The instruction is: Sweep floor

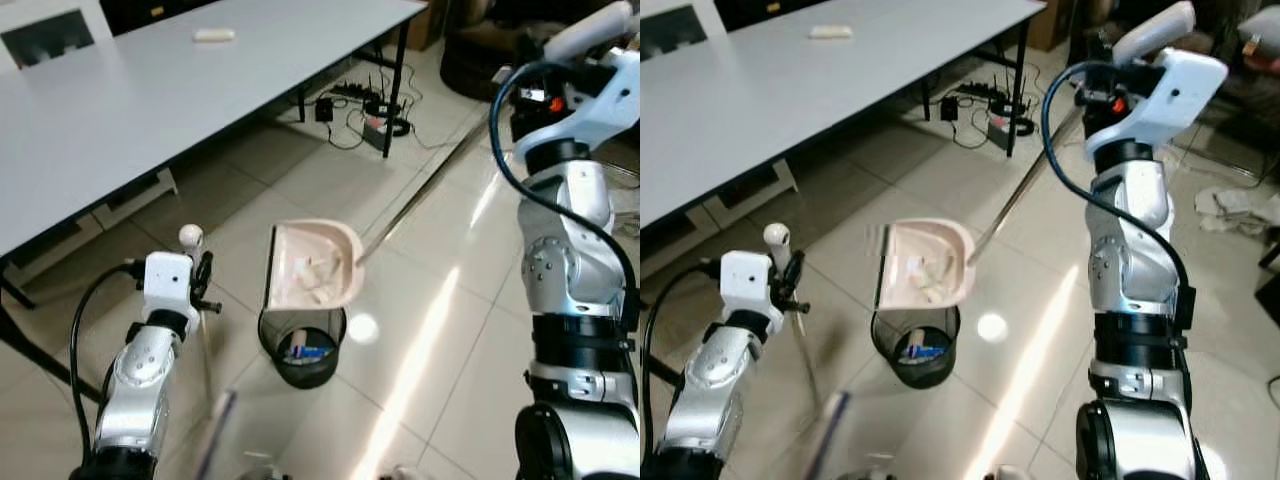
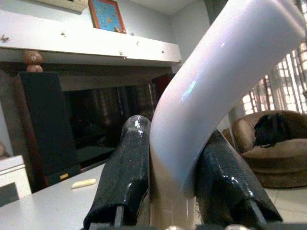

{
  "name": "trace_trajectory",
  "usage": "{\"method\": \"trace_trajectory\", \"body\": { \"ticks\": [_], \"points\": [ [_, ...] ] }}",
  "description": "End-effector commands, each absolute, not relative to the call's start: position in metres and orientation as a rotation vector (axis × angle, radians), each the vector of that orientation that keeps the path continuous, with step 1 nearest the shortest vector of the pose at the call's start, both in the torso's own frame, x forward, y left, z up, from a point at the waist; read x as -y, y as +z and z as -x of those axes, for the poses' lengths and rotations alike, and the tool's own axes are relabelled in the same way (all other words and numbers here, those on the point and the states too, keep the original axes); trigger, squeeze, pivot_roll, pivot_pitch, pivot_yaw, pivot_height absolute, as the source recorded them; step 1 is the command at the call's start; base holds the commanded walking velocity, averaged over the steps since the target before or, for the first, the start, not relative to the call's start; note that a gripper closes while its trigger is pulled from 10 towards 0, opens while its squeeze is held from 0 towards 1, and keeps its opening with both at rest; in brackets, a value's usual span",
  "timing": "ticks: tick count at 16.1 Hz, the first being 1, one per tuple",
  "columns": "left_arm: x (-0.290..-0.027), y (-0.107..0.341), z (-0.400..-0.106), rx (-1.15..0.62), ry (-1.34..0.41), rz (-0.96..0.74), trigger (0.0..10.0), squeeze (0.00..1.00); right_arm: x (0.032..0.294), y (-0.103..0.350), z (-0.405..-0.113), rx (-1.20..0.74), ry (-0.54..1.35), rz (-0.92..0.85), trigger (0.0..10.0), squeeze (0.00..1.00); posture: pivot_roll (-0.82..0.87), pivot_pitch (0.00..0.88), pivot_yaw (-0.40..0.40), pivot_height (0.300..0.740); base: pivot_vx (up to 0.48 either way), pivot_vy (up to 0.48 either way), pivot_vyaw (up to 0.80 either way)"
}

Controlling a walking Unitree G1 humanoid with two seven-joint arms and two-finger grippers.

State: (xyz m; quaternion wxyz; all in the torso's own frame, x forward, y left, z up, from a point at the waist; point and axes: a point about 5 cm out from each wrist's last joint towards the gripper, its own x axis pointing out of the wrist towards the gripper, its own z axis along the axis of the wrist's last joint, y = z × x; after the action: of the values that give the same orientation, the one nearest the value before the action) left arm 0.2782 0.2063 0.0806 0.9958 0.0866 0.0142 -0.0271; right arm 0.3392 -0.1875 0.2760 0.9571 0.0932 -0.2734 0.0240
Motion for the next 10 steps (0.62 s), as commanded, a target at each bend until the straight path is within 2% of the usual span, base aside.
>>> {"method": "trace_trajectory", "body": {
  "ticks": [1,7,10],
  "points": [
    [-0.203,0.084,-0.281,-0.015,-0.061,-0.173,10.0,0.00,0.192,0.287,-0.334,0.629,0.029,-0.160,10.0,0.00,-0.02,0.051,0.046,0.740,0.000,0.000,0.00],
    [-0.199,0.086,-0.282,-0.002,-0.077,-0.177,10.0,0.00,0.182,0.277,-0.336,0.656,0.067,-0.063,10.0,0.00,-0.02,0.060,0.052,0.740,0.000,0.000,0.00],
    [-0.197,0.086,-0.282,-0.003,-0.088,-0.177,10.0,0.00,0.172,0.277,-0.342,0.719,0.090,0.054,10.0,0.00,-0.02,0.066,0.053,0.740,0.000,0.000,0.00]
  ]
}}
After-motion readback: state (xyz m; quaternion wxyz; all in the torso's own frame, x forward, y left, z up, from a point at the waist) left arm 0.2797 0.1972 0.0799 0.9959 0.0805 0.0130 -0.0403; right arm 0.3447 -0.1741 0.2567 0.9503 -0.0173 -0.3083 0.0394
